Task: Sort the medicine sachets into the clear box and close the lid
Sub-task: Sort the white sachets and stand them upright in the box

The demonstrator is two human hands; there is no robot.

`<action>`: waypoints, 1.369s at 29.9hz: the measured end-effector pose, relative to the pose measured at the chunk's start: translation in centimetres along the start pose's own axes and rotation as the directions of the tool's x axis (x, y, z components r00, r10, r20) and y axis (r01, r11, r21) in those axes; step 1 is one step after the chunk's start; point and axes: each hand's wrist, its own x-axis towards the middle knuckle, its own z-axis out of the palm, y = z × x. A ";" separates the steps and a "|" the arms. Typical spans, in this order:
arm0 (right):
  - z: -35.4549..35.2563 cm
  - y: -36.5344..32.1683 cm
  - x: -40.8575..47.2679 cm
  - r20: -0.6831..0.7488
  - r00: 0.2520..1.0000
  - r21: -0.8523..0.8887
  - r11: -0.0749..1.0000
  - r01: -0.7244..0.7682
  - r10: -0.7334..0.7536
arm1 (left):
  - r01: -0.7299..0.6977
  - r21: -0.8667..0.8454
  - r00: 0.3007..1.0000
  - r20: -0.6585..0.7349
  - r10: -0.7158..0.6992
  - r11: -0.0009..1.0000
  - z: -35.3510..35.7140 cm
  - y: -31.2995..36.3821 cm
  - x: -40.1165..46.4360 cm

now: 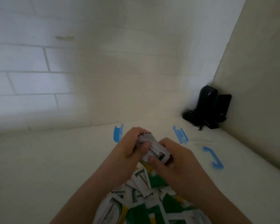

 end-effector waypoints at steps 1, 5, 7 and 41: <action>-0.4 -0.3 1.2 -0.041 0.999 0.018 1.000 -0.001 0.002 | -0.006 -0.026 1.000 0.021 0.007 1.000 -0.8 0.2 1.5; -1.2 -0.8 7.1 -0.013 0.993 0.095 0.989 -0.112 0.114 | 0.043 -0.115 0.995 0.089 -0.033 0.992 -3.4 -0.3 7.0; -1.1 -0.2 9.3 0.047 0.981 0.080 0.979 -0.189 0.186 | 0.090 -0.102 0.988 0.134 -0.076 0.991 -4.2 -1.4 8.8; 6.5 4.4 12.6 0.208 0.927 -0.389 0.896 -0.215 0.313 | -0.051 0.770 0.821 0.394 -0.412 0.636 -3.8 -6.7 11.5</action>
